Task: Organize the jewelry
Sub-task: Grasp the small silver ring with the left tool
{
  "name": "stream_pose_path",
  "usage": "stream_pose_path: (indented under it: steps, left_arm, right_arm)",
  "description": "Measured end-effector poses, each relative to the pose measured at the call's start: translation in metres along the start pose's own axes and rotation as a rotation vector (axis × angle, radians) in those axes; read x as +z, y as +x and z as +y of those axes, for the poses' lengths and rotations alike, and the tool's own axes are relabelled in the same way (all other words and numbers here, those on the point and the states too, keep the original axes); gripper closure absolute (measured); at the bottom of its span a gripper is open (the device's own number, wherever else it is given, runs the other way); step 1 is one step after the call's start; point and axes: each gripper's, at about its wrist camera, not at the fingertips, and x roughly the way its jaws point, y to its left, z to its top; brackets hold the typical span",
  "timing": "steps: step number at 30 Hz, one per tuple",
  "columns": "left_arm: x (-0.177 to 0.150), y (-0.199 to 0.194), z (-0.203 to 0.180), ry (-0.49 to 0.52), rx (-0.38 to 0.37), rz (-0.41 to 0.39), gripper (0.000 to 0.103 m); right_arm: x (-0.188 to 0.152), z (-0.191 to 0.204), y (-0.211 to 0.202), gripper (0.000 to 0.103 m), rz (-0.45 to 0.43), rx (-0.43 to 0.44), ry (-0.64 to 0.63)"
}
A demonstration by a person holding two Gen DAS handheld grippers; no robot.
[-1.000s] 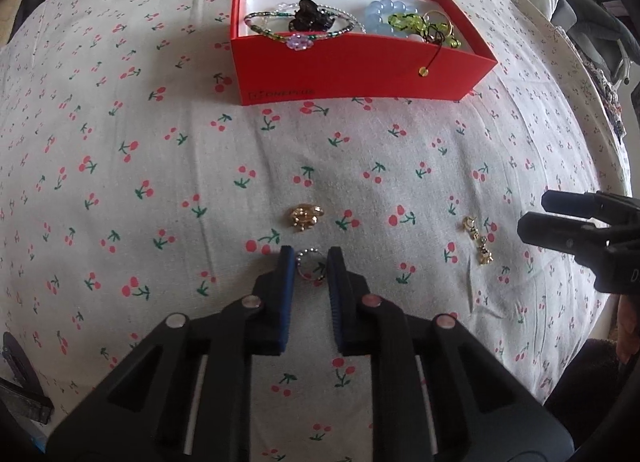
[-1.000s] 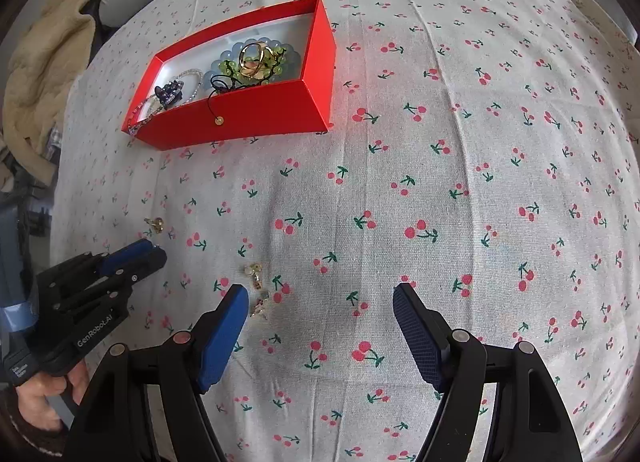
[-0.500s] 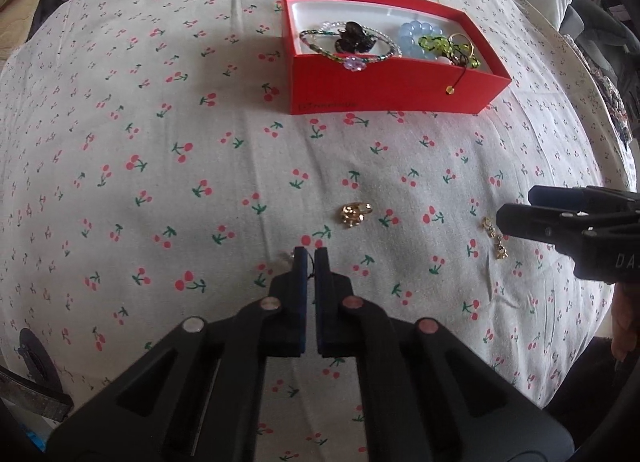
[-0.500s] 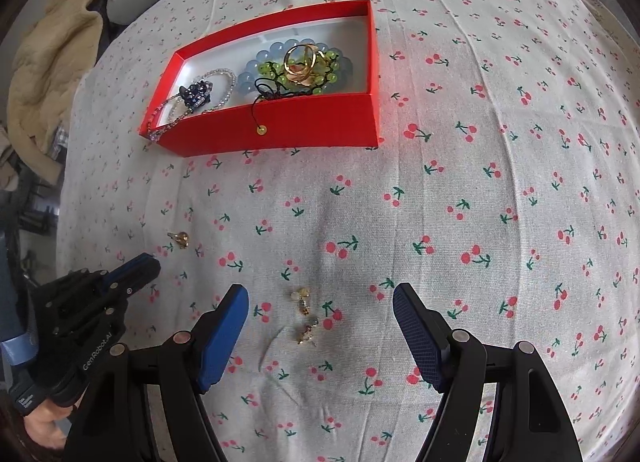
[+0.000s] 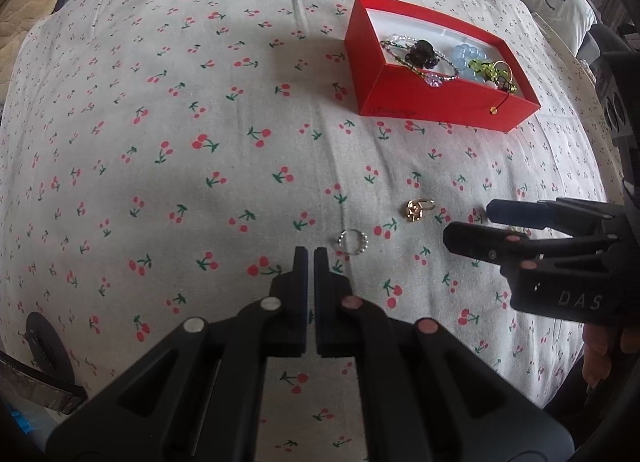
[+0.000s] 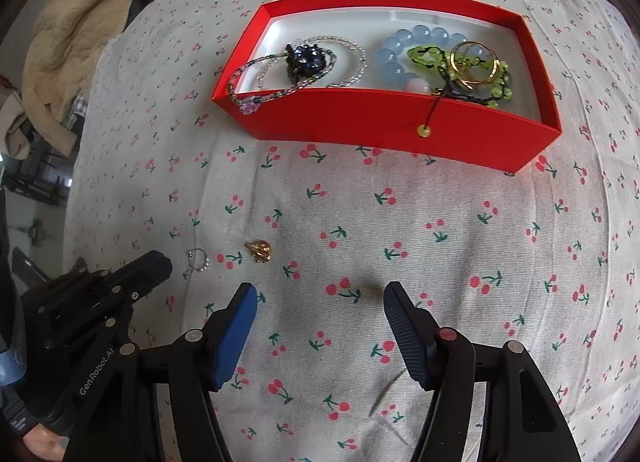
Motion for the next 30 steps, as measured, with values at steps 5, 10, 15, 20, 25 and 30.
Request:
stream_pose_path:
  steps: [5,10,15,20,25,30]
  left_arm:
    - [-0.004,-0.004,0.014,-0.020,-0.015,0.002,0.100]
    - [-0.010,-0.009,0.027,-0.039,-0.044,0.011,0.096]
    - [-0.005,-0.005,0.027,-0.068,-0.091,0.029,0.082]
    - [0.001,0.000,0.021,-0.083,-0.121,0.032,0.077]
    - [0.010,0.009,0.004,-0.067,-0.120,0.041,0.077]
    - [0.013,0.016,-0.010,-0.035,-0.108,0.049,0.077]
  right_arm:
    - [0.009,0.025,0.016,0.063,-0.006,-0.008,-0.031]
    - [0.017,0.035,0.020,0.078,-0.021,0.008,-0.038]
    - [0.023,0.039,0.027,0.093,-0.031,0.028,-0.043]
    - [0.023,0.037,0.020,0.097,-0.049,0.021,-0.052]
    - [0.019,0.026,0.009,0.097,-0.059,0.020,-0.048]
    - [0.016,0.016,0.004,0.097,-0.056,0.016,-0.035]
